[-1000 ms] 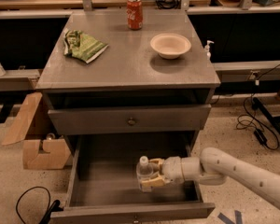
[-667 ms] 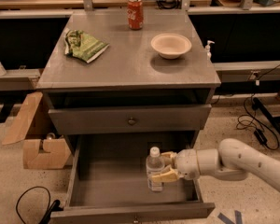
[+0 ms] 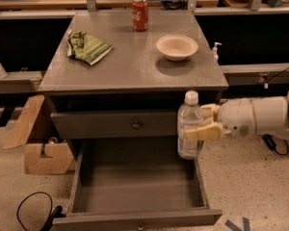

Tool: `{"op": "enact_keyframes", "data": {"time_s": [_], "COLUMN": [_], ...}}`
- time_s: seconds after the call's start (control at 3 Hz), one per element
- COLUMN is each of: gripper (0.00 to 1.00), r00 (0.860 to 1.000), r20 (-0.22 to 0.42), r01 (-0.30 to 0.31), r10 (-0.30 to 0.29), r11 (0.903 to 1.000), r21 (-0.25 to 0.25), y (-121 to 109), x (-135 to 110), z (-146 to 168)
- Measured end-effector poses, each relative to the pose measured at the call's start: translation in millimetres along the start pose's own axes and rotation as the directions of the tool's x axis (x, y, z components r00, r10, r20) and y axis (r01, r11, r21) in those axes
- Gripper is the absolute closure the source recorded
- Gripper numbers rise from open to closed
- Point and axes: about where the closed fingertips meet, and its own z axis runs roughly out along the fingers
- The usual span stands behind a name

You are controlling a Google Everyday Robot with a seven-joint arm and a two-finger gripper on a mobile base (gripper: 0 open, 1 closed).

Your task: Pick blue plastic bottle from middle drawer and place on counter

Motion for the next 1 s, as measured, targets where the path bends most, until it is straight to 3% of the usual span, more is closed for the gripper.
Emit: {"op": "enact_keyframes", "data": {"time_s": [0.33, 0.67, 1.0], "gripper": [1.0, 1.0, 1.0], "r00": [0.999, 0.997, 0.99], "r20": [0.022, 0.072, 0.138], "r01": [0.022, 0.027, 0.013], "r10": [-0.024, -0.039, -0.041], "r11": [0.9968, 0.9866, 0.9802], "r21": [0.077, 0.161, 0.198], "y": [-26, -51, -77], "x": [-91, -158, -199], "z": [-13, 8, 56]}}
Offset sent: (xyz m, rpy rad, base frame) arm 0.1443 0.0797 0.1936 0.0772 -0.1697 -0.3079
